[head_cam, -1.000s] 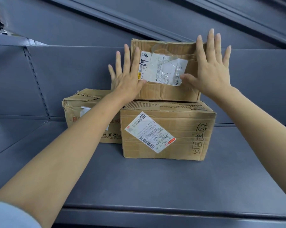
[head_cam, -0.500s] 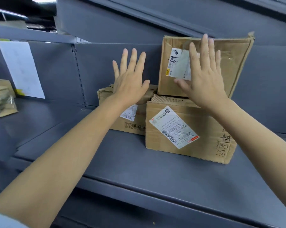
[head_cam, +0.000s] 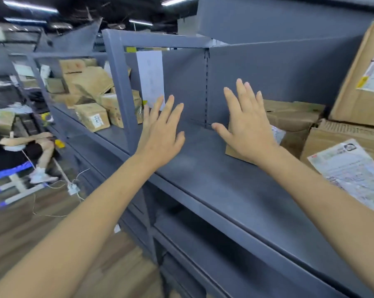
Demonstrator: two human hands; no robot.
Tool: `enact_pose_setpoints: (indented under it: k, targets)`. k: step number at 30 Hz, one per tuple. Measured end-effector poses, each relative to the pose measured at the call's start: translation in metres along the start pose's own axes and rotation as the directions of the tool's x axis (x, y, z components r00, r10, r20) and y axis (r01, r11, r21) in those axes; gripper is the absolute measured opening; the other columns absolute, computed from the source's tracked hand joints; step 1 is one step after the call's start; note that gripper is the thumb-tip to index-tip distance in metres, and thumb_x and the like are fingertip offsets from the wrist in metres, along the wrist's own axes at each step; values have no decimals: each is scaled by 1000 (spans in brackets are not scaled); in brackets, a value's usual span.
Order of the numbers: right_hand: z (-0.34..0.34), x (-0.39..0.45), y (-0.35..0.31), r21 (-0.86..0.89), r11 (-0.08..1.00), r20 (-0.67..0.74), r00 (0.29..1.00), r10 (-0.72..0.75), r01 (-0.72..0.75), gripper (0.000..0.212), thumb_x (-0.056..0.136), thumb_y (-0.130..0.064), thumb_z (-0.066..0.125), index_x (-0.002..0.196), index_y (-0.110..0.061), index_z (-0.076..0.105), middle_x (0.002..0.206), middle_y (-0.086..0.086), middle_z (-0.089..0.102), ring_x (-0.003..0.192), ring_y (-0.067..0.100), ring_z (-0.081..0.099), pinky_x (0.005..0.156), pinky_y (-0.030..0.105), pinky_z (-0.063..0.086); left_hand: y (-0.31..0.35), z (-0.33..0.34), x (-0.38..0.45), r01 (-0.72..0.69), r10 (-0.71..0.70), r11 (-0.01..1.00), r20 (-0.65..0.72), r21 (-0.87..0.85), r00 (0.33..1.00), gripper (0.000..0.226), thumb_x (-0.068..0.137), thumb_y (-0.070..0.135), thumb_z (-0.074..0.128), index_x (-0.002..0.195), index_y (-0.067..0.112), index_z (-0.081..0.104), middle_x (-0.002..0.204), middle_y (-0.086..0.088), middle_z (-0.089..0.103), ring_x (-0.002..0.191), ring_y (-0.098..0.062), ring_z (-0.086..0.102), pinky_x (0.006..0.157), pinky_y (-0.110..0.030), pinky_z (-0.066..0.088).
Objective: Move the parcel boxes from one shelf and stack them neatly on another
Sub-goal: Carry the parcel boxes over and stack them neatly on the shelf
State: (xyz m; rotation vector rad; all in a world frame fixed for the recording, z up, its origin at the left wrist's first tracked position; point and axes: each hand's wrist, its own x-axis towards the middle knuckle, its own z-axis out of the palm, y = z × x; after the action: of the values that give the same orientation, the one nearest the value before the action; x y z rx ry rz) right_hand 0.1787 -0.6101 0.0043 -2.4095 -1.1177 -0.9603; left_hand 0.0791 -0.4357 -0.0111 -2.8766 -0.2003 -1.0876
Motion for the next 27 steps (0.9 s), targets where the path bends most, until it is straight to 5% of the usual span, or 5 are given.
enact_pose_setpoints:
  k: [6, 12, 15, 19, 27]
  targets:
    - [45, 13, -71, 179, 979, 82, 990, -117, 101, 72, 94, -36, 54, 149, -4, 19, 157, 19, 8, 146, 32, 8, 117, 40, 1, -70, -1, -33, 121, -121, 991, -5, -54, 993, 61, 83, 29, 39, 134, -3, 45, 140, -24, 44, 132, -43, 33, 109, -58, 26]
    - [90, 38, -166, 309, 921, 38, 965, -259, 235, 63, 88, -27, 58, 139, 5, 39, 147, 26, 34, 136, 39, 35, 111, 39, 21, -168, -13, -66, 224, -224, 975, -42, -13, 974, 58, 82, 23, 47, 134, -2, 45, 140, -22, 45, 131, -40, 35, 111, -47, 25]
    - [113, 56, -216, 380, 890, 46, 956, -291, 253, 63, 91, -25, 59, 142, 4, 34, 150, 23, 29, 140, 36, 28, 111, 34, 19, -219, -23, -82, 293, -292, 956, -60, 16, 955, 58, 80, 21, 49, 133, -2, 46, 138, -23, 45, 130, -42, 35, 110, -47, 24]
    - [147, 80, -269, 438, 875, 105, 955, -277, 206, 67, 96, -30, 51, 148, -2, 20, 157, 17, 11, 146, 27, 9, 119, 33, 10, -278, -33, -102, 364, -362, 929, -49, 62, 931, 59, 80, 22, 48, 134, -1, 46, 139, -24, 44, 129, -43, 35, 110, -48, 24]
    - [210, 113, -319, 526, 850, 188, 977, -96, -18, 69, 95, -31, 53, 148, -3, 19, 158, 17, 10, 147, 26, 6, 119, 37, 9, -355, -22, -136, 421, -422, 902, -11, 91, 906, 57, 80, 17, 54, 134, -1, 45, 140, -26, 42, 128, -46, 34, 108, -52, 25]
